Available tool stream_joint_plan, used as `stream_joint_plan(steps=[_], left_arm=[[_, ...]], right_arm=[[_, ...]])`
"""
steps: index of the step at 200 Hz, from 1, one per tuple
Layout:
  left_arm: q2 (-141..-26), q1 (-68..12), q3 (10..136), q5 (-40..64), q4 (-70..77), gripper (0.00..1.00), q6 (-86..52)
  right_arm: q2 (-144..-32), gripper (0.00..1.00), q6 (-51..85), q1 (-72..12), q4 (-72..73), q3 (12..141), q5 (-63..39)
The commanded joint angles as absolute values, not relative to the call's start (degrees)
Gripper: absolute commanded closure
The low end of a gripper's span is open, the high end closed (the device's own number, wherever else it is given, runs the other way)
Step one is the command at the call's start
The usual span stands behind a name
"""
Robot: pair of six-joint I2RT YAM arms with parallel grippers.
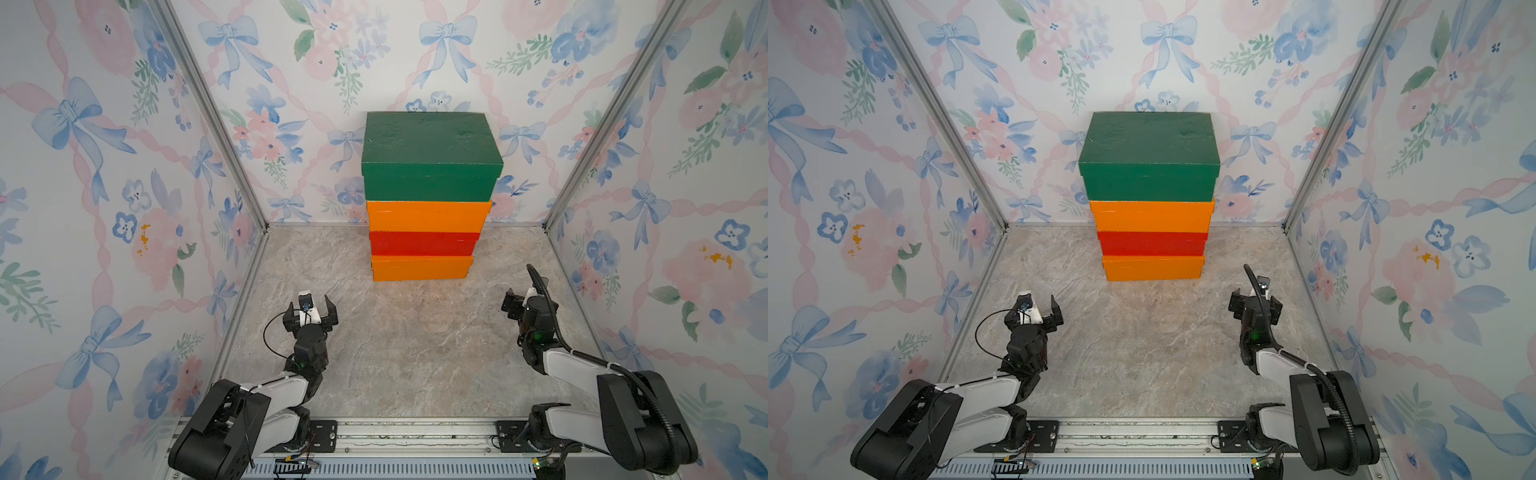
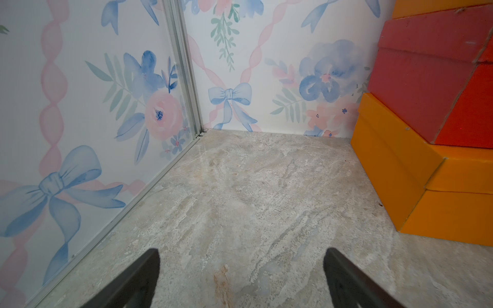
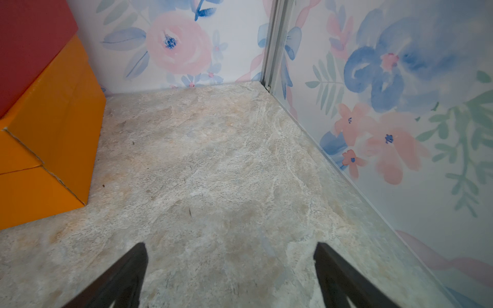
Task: Stack the shoeboxes
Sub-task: Reset both arms
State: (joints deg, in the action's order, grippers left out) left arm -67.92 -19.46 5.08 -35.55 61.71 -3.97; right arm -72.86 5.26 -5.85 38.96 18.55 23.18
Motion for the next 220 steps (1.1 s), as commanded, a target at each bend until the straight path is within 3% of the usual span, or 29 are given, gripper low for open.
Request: stream_joint_plan(steps=[1,111,169,220], left_arm=[[-69.1,-19.1,4.4,-34.6,66.3,0.02,-2.6],[-75.6,-18.9,5.4,-34.6,74.9,0.02,-0.2],[-77.8,-18.6,4.6,-34.3,79.9,0.02,2.2],[-84.6,-17.8,2.3,-35.1,92.0,0.02,2.9]], right_arm=[[-73.7,0.03,4.3,-6.5,43.5,17.9,21.4],[-75.6,0.03,1.9,-6.5,47.9,17.4,20.9],[-86.5,0.03,-1.1,-7.8,69.3,12.8,22.1],[-87.4,0.03,-2.9,-9.6,70.3,12.8,23.0]])
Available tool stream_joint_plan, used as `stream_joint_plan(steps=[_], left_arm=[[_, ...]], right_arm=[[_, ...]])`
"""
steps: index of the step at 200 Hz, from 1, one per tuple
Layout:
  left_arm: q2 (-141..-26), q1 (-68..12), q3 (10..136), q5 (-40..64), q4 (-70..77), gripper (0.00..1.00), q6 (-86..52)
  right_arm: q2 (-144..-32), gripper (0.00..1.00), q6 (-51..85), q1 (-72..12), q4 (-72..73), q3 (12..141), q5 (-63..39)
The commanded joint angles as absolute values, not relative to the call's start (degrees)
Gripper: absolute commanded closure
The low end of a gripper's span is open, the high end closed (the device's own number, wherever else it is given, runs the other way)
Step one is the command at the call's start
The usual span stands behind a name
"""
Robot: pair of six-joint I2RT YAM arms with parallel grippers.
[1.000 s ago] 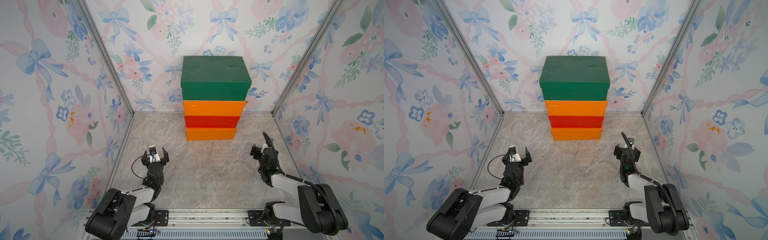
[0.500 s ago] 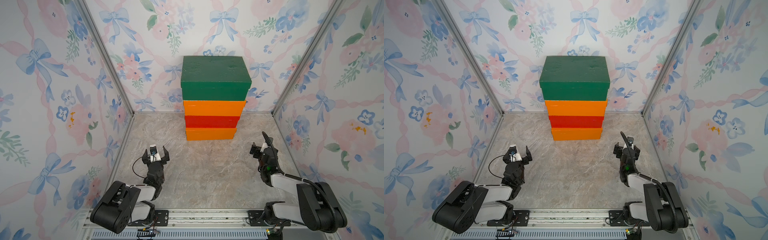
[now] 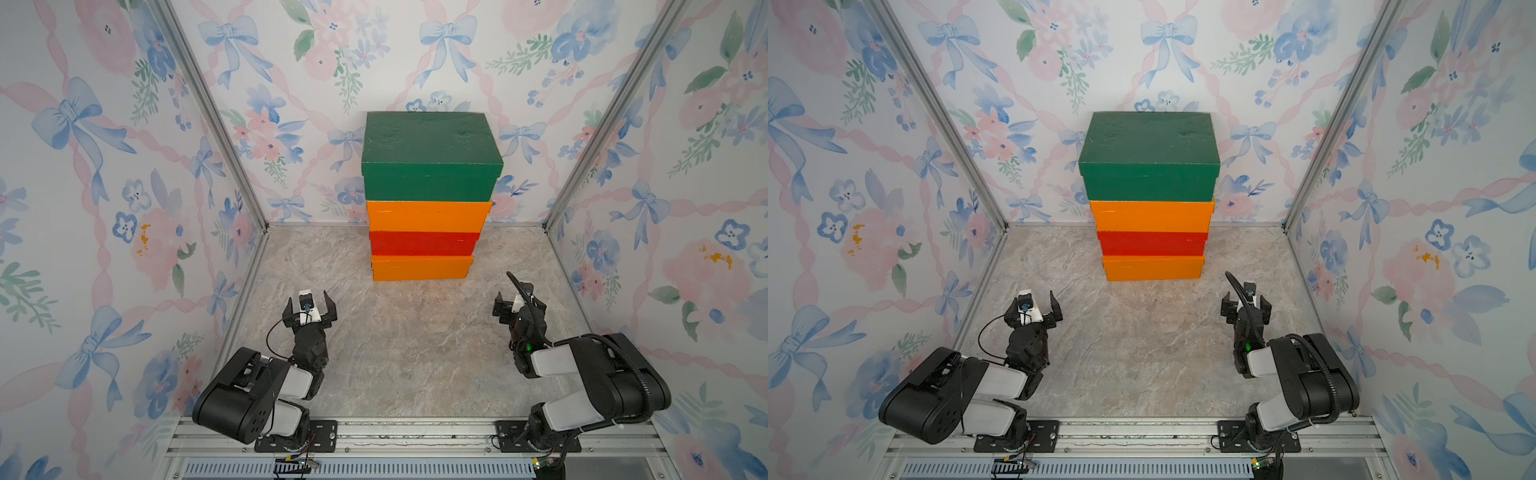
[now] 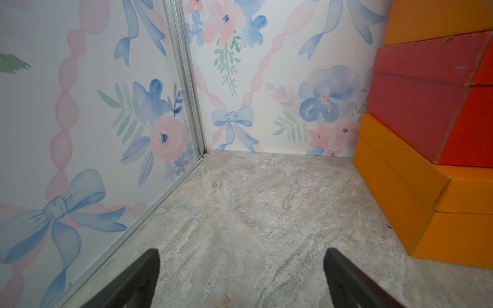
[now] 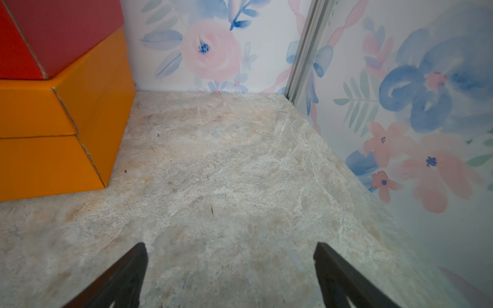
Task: Stack the shoeboxes
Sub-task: Reset both arms
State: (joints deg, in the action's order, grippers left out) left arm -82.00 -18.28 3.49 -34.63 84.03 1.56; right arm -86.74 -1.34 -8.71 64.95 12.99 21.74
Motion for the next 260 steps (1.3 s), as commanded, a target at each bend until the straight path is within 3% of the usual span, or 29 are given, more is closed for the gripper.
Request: stream_joint_plan(steps=[1,69,260], left_arm=[[-84.7,-17.8,2.3,-35.1,92.2,0.02,2.9],[-88.0,-17.7,-1.5,-35.6,103.4,0.02,2.7],[-89.5,-17.4,-3.3,-31.3,107.0,0.02,3.5]], right_arm=[[-87.4,0.03,-2.9,-9.5,70.3,12.9,23.1],[-88.9,0.03,-4.0,-10.6,74.4,11.7,24.4],[-93.1,0.03,-6.2,-12.5,80.4,10.7,25.4]])
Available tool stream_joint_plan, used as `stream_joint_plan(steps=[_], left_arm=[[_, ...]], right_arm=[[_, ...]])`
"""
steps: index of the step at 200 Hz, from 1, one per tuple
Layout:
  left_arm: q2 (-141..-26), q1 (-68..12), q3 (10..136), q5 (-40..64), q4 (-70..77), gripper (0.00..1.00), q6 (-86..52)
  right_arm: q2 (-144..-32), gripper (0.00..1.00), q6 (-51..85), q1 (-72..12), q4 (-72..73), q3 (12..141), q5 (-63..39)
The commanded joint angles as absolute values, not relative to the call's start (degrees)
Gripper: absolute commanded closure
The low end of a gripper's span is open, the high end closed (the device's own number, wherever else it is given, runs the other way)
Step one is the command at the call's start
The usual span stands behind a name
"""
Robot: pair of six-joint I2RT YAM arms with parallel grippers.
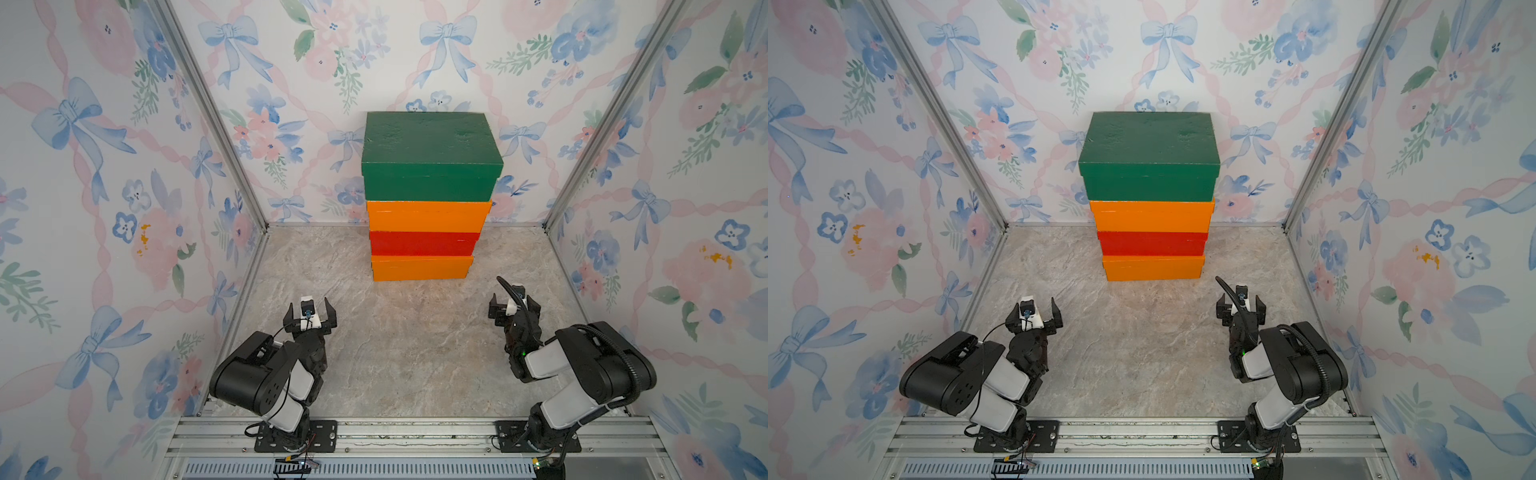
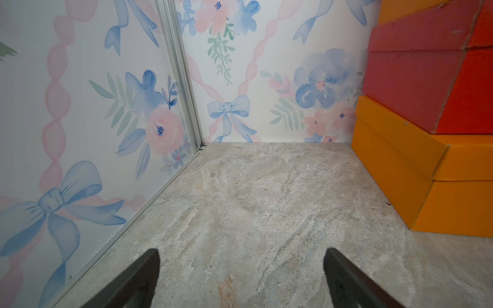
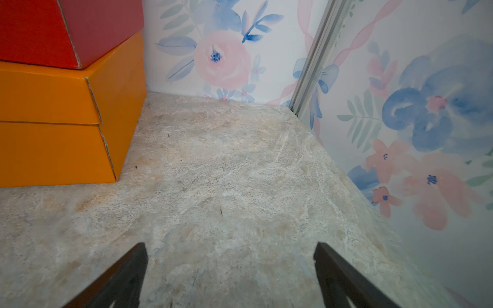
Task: Stack the shoeboxes
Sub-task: Reset both arms
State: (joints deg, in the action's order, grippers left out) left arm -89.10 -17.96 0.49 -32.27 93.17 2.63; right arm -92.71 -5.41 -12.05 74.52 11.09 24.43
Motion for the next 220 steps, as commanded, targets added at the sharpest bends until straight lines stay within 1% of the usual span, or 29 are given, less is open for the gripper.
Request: stream_joint_plan(steps=[1,135,220], left_arm=[[-89.5,-17.4,-3.3,-31.2,107.0,0.02,3.5],[-91.7,-16.7,-2.6,-27.6,107.0,0.02,4.0],[-92.5,-16.4,-2.2,-27.1,107.1,0.03,3.9]], right_arm=[[-93.1,0.03,-6.2,-12.6,80.4,10.7,25.4],[-93.1,0.03,-6.2,-12.6,80.4,10.7,25.4],[-93.0,0.03,-6.2,-12.6,80.4,10.7,25.4]])
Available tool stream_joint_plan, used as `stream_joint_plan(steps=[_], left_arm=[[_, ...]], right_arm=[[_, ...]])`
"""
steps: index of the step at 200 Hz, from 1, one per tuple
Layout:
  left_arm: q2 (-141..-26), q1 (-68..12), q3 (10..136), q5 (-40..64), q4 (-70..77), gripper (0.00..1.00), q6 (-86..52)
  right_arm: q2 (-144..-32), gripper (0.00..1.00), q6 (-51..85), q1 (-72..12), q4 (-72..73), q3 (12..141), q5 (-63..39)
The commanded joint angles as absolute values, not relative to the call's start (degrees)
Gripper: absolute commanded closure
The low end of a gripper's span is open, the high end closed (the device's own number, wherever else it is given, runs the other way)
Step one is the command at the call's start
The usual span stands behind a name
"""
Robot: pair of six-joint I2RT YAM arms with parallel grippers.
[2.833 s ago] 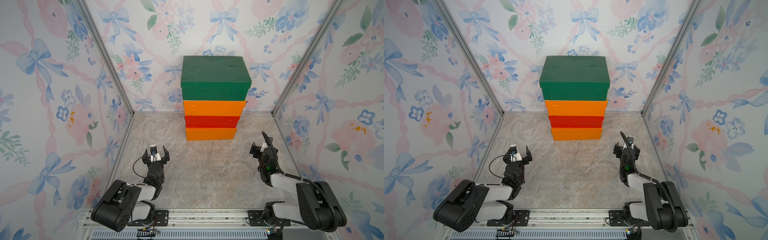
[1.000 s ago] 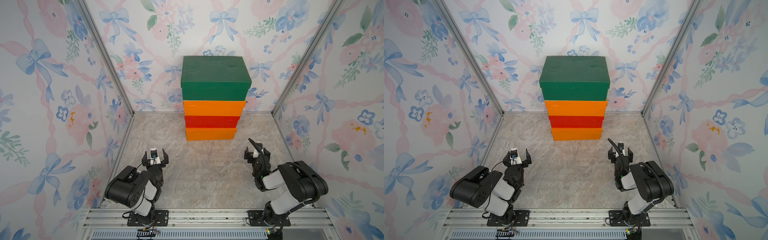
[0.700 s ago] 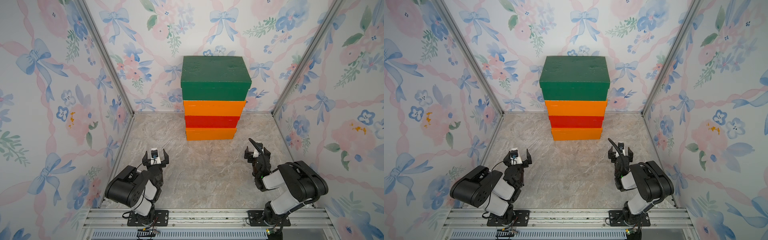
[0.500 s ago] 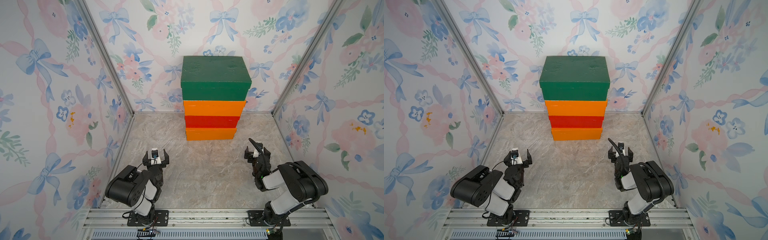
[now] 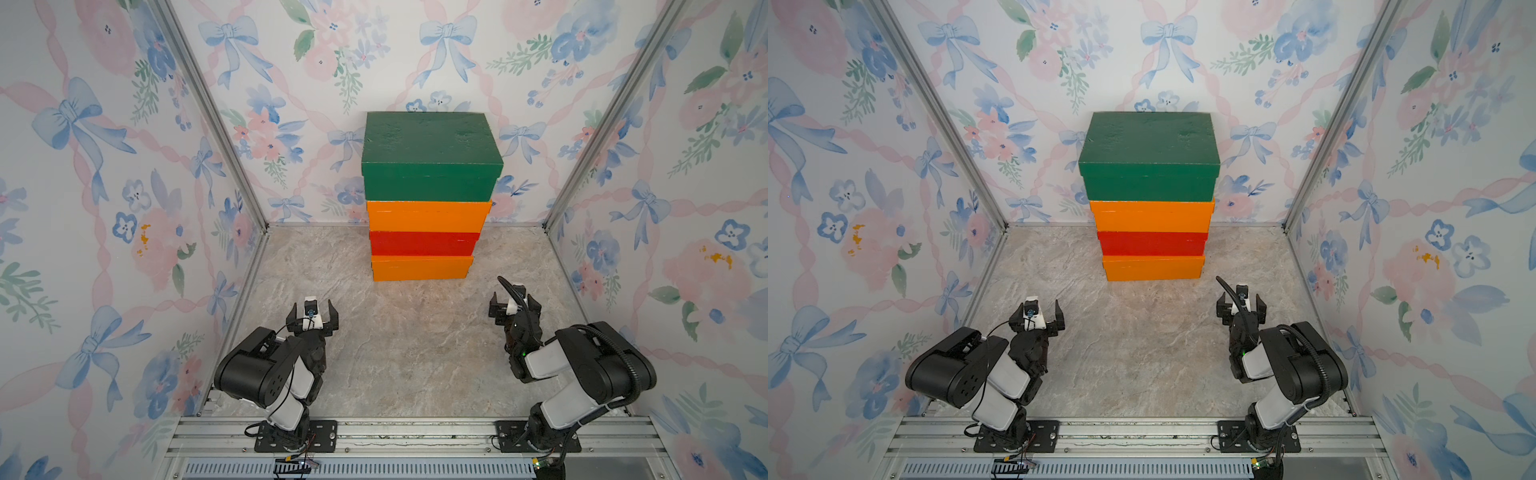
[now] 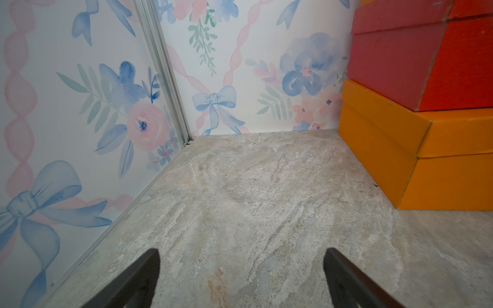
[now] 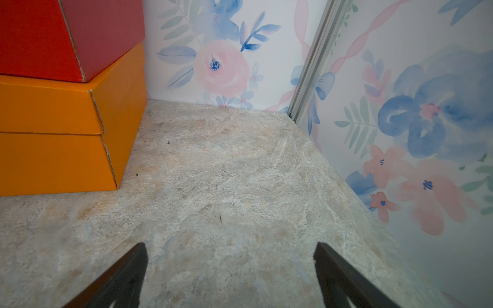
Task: Stack the shoeboxes
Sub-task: Reset both arms
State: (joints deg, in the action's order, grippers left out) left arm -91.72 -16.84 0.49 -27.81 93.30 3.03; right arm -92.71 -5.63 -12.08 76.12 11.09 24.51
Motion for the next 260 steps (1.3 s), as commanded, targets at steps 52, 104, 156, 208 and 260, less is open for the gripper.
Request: stream_joint_plan(steps=[52,104,156,208,260], left_arm=[[-92.7,-16.4,-2.1,-26.9,107.0,0.03,4.0],[-92.9,-16.4,-2.0,-26.9,107.0,0.03,4.0],[-93.0,-16.4,-1.8,-26.9,107.0,0.02,4.0],[-93.3,-16.2,-1.5,-26.5,106.9,0.02,4.0],[-93.3,-15.6,-0.9,-25.2,106.2,0.02,4.0]], right_arm=[[-93.1,0.03,-6.2,-12.6,80.4,10.7,25.4],[-93.1,0.03,-6.2,-12.5,80.4,10.7,25.4],[-93.2,0.03,-6.3,-12.5,80.4,10.7,25.4],[-93.2,0.03,-6.3,-12.6,80.4,10.8,25.4],[-93.3,0.03,-6.3,-12.6,80.4,10.9,25.4]])
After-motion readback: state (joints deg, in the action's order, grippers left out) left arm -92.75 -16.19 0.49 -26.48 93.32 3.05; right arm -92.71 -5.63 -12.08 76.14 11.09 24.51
